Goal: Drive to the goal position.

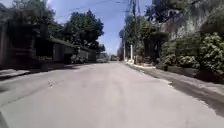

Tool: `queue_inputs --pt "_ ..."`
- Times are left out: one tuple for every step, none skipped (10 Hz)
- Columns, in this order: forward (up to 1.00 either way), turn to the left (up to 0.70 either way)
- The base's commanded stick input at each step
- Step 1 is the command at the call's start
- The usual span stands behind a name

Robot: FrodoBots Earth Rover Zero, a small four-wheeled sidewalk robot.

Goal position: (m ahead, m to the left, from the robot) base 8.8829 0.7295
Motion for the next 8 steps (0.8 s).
queue_inputs --pt "0.85 0.00" --pt "0.85 0.00" --pt "0.85 0.00" --pt "0.85 0.00" --pt "0.85 0.00" --pt "0.85 0.00" --pt "0.85 0.00" --pt "0.85 0.00"
